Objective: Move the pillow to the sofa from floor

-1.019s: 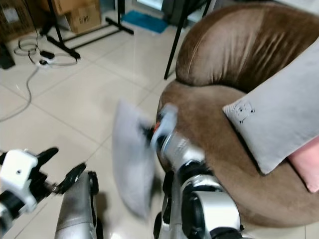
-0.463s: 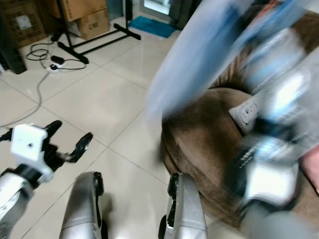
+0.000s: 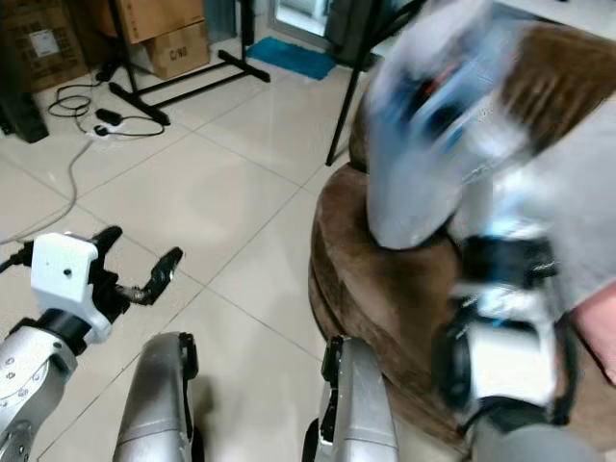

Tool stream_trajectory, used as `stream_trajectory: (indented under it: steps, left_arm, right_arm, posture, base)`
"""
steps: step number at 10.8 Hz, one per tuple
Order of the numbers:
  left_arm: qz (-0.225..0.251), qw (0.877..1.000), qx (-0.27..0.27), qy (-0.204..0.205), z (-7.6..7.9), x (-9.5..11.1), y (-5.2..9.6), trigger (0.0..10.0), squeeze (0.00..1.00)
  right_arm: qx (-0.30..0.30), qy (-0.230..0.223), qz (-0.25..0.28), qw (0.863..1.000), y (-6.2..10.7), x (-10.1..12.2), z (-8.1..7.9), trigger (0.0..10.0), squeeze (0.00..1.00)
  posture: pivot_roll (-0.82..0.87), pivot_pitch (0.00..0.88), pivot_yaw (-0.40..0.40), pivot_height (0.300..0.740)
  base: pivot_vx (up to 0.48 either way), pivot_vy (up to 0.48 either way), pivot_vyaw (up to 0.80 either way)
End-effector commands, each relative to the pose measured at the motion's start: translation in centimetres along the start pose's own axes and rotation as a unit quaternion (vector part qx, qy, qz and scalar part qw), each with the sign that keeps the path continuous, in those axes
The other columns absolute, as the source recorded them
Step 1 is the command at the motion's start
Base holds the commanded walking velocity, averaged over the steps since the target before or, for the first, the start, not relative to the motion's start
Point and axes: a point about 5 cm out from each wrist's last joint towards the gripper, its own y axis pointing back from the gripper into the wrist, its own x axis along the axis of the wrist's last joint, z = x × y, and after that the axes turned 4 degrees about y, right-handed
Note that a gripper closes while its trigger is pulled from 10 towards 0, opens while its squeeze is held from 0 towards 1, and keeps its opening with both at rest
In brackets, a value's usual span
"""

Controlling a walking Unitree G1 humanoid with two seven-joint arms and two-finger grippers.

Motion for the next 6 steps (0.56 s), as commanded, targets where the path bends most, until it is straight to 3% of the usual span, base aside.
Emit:
stream_trajectory:
  steps: [1, 4, 6]
  left_arm:
    - [0.006, 1.000, 0.006, -0.005, -0.1, 0.1, -0.2, 10.0, 0.00]
    - [0.020, 0.999, 0.023, -0.021, -0.3, 0.5, -1.0, 10.0, 0.00]
    - [0.029, 0.999, 0.032, -0.027, -0.3, 0.7, -1.6, 10.0, 0.00]
  right_arm:
    - [-0.013, 0.005, -0.006, 1.000, 0.0, -0.4, 0.5, 10.0, 0.00]
    - [-0.074, 0.028, -0.001, 0.997, 0.0, -0.9, 1.5, 10.0, 0.00]
    - [-0.150, 0.016, 0.023, 0.988, 0.0, -0.8, 2.7, 10.0, 0.00]
  posture:
    - [0.20, 0.000, -0.124, 0.515]
    - [0.20, 0.000, -0.124, 0.560]
    - [0.20, 0.000, -0.119, 0.595]
  base:
    - [0.000, 0.000, 0.00]
    - [0.000, 0.000, 0.00]
    - [0.000, 0.000, 0.00]
